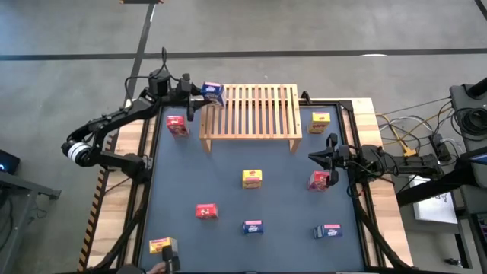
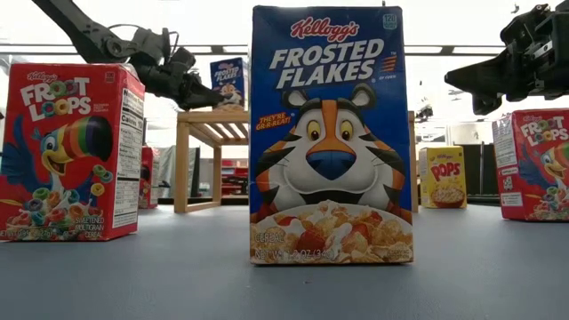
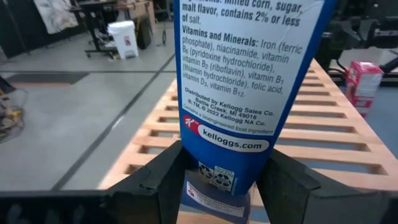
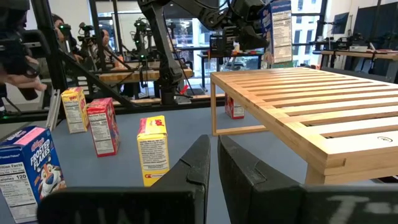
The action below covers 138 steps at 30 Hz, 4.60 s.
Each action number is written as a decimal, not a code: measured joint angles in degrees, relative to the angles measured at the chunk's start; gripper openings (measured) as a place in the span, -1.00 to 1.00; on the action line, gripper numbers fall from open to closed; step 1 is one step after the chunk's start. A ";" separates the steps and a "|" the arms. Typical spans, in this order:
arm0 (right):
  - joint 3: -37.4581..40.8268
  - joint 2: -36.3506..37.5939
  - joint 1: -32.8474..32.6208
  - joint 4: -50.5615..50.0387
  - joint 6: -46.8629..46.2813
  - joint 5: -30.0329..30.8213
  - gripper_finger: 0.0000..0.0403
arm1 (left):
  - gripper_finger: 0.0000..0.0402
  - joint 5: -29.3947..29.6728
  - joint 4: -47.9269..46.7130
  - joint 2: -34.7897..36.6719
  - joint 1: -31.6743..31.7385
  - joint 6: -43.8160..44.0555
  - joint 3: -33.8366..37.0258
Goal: Stack cereal on shelf
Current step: Put the top blue cereal box on the shelf
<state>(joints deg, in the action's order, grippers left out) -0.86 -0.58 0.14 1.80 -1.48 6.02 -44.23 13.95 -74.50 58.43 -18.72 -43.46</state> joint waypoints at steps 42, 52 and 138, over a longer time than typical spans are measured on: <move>0.00 0.01 -0.02 -0.01 0.00 0.00 -0.89 | -0.20 -0.93 -6.27 -12.12 3.29 2.95 -10.93; 0.00 0.00 -0.01 0.00 0.00 0.00 -0.89 | -0.20 2.84 -9.80 -10.62 3.31 -0.11 -10.84; 0.00 0.00 -0.02 -0.01 0.00 0.00 -0.89 | 0.28 12.11 -13.00 -7.34 1.01 2.79 -8.70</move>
<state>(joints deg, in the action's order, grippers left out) -0.86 -0.58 0.12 1.79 -1.48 6.02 -32.12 0.95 -81.84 59.44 -15.92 -52.16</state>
